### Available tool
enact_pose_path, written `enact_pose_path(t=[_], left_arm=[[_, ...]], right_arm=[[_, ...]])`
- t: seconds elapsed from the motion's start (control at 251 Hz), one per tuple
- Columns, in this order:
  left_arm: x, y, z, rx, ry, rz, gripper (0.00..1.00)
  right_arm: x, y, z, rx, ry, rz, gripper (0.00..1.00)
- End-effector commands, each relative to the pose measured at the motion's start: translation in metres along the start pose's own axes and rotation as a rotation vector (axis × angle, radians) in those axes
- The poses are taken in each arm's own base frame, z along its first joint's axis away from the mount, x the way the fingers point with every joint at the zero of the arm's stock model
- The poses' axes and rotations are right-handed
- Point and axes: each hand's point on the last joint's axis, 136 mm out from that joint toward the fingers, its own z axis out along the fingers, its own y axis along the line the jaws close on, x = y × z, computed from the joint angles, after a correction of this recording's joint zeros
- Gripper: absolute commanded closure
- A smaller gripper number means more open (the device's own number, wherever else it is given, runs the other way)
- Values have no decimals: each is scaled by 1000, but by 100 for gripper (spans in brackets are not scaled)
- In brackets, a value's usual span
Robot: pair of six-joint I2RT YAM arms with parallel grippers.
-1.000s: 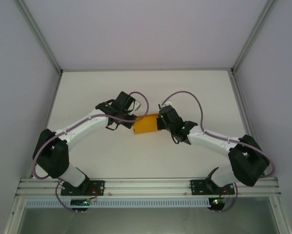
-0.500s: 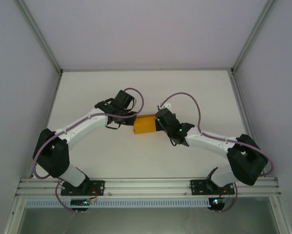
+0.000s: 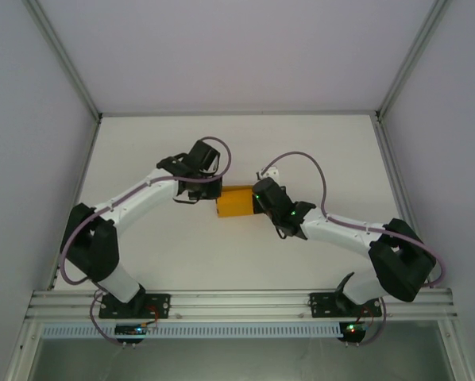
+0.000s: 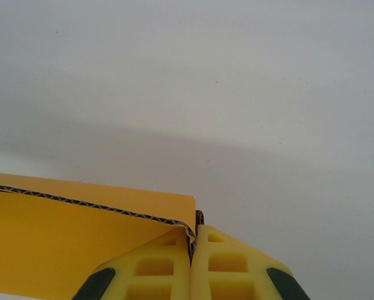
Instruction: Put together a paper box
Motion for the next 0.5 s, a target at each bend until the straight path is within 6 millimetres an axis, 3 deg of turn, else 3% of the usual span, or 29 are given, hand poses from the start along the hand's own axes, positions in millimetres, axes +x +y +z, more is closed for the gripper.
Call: enact_pose_path(t=[0.0, 0.144, 0.495], left_arm=[[7, -12, 1, 36, 65, -34, 93], [16, 4, 14, -50, 67, -19, 95], [38, 13, 22, -119, 24, 87, 94]], right_arm=[[56, 0, 4, -10, 174, -57, 100], [60, -2, 5, -5, 183, -62, 100], [60, -6, 1, 10, 177, -66, 100]])
